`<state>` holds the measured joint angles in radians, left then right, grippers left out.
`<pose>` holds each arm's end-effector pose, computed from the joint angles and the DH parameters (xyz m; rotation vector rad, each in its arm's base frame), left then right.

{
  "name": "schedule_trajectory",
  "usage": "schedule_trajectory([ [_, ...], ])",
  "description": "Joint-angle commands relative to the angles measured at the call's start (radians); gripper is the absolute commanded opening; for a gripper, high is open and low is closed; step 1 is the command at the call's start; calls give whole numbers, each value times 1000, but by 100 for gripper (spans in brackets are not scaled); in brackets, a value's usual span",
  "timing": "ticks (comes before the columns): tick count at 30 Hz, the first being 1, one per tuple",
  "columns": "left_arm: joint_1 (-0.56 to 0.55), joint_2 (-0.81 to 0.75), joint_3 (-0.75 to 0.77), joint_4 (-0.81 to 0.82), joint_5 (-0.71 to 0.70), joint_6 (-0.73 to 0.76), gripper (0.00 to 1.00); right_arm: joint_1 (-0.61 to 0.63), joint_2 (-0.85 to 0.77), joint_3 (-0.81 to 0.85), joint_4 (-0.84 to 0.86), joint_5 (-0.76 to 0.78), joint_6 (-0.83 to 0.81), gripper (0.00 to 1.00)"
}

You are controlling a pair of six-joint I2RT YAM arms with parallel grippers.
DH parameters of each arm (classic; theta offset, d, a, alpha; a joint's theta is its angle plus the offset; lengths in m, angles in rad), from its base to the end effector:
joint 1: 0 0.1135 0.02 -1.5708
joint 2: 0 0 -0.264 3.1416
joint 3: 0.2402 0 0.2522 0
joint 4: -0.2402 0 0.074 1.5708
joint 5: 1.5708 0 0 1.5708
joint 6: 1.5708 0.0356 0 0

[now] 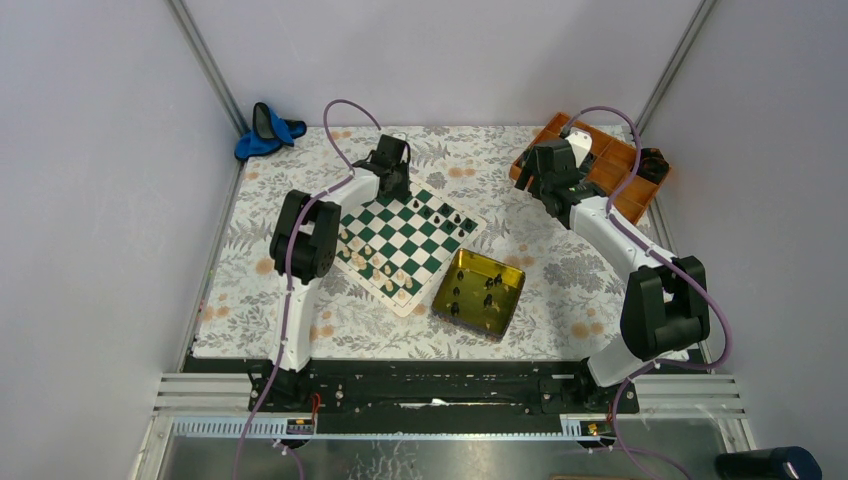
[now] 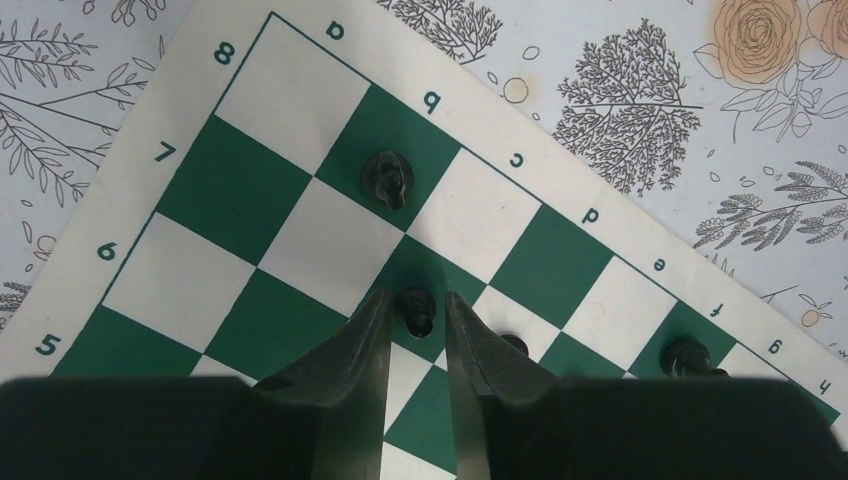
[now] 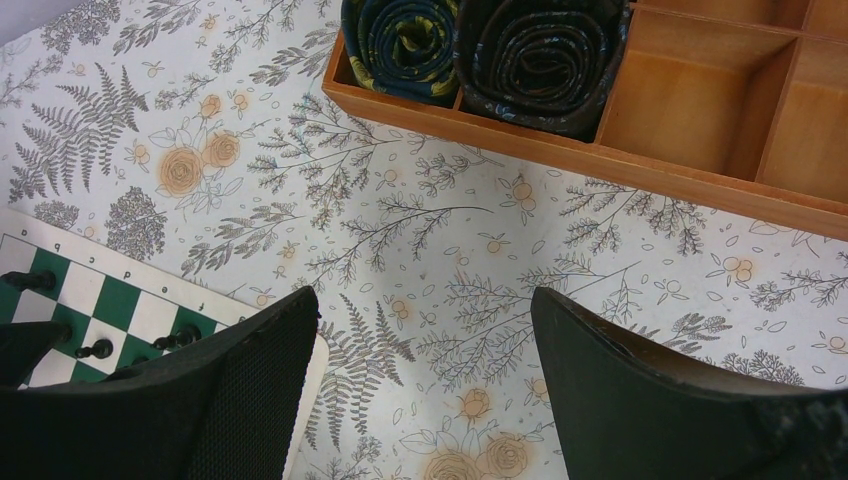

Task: Set up the chess pieces on the board
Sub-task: Place the chess piece on the chessboard.

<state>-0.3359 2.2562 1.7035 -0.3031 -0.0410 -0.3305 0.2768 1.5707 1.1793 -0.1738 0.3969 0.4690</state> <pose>0.4715 -0.1631 0.1576 -0.0121 2.4415 -0.2510 0.3496 0.0850 0.2823 0.4275 2.0433 0.0271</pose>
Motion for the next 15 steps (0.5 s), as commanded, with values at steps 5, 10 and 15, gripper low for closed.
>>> schedule_trajectory([
  [5, -8, -20, 0, 11, -13, -3, 38, -7, -10, 13, 17, -20, 12, 85],
  [10, -9, -56, -23, 20, -34, -10, 40, -7, -22, 12, 12, -22, 9, 85],
  [15, -9, -119, -68, 37, -61, -12, 42, -7, -40, 8, 13, -22, 7, 85],
])
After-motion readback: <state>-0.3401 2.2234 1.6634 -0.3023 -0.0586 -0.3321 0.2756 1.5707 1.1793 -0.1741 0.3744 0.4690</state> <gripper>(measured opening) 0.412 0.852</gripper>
